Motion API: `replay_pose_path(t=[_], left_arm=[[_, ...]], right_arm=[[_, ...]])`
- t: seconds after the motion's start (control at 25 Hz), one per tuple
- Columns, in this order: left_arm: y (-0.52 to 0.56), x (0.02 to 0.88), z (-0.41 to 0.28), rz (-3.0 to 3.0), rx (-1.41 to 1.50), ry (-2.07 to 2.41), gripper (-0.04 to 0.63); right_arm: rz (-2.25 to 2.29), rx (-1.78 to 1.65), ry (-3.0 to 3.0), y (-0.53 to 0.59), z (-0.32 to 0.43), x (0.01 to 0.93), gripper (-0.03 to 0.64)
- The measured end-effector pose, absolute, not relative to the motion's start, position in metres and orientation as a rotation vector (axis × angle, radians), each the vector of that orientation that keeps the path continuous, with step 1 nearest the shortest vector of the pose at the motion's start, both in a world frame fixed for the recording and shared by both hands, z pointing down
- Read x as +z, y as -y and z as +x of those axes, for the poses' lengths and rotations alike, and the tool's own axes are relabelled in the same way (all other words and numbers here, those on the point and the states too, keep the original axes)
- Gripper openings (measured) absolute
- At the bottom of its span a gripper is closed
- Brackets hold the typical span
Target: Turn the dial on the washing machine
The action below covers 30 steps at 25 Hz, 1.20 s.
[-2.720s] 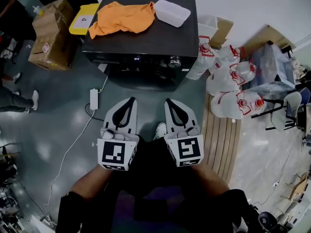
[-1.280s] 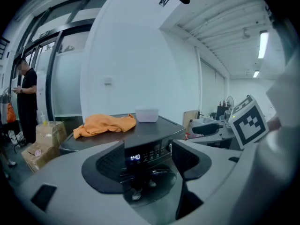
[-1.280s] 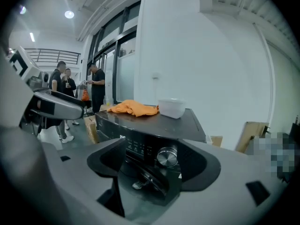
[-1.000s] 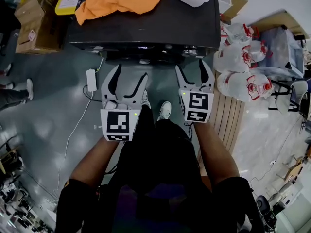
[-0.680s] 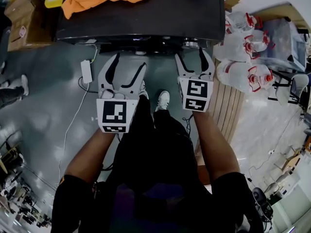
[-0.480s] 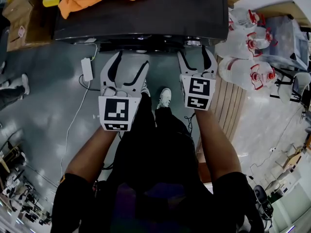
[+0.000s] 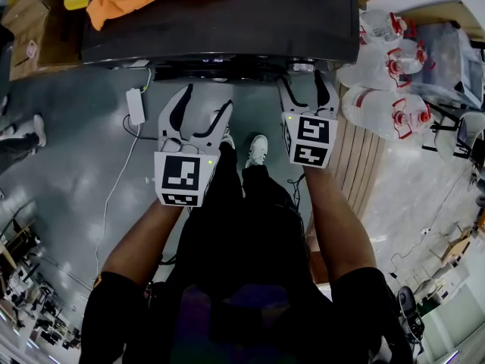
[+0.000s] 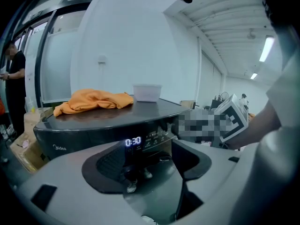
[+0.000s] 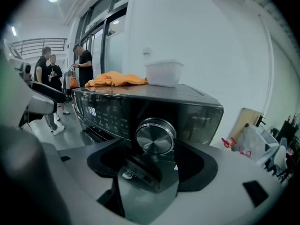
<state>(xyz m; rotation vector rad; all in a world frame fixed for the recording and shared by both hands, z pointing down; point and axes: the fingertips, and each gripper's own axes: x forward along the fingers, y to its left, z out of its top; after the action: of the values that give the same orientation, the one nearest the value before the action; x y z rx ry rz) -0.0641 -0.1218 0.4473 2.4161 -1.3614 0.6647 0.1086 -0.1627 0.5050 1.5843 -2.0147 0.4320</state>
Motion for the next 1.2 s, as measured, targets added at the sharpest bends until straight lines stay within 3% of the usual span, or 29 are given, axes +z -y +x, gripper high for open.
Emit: replay_pose_path(t=[1.2], left_arm=[[0.119, 0.423, -0.07, 2.427, 0.605, 1.423, 0.301]], right_arm=[[1.579, 0.468, 1.998, 0.162, 0.109, 0.509, 0.337]])
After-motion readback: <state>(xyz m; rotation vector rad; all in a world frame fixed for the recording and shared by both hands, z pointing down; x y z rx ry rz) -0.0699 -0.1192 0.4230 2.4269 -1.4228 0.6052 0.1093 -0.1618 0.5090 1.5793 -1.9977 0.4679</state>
